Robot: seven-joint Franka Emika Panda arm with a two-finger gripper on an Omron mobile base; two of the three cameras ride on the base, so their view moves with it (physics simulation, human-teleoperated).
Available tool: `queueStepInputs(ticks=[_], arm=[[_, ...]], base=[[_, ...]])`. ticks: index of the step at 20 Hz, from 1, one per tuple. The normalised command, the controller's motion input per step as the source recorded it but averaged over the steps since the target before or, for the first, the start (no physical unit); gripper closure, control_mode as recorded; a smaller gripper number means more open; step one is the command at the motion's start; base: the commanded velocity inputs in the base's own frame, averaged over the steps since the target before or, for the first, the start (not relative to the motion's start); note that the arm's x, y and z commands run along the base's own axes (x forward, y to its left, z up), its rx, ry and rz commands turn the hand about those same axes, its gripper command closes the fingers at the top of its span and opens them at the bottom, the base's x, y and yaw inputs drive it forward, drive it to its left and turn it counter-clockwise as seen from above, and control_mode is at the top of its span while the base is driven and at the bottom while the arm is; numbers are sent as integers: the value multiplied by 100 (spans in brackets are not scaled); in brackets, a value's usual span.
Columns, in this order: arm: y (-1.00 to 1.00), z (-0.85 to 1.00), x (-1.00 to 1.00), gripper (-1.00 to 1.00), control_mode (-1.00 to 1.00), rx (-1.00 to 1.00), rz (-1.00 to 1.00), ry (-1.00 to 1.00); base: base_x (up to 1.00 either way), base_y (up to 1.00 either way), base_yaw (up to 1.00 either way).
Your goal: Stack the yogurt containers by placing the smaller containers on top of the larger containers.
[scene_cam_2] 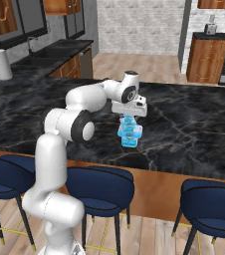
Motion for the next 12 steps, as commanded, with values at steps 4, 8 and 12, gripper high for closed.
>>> queueStepInputs(ticks=[4, 8, 12], arm=[[-8, 34, 0, -100, -100, 0, 0, 0], [-9, 34, 0, -100, -100, 0, 0, 0], [-6, 32, -2, -100, -100, 0, 0, 0]], base=[[0, 0, 0], [0, 0, 0], [0, 0, 0]])
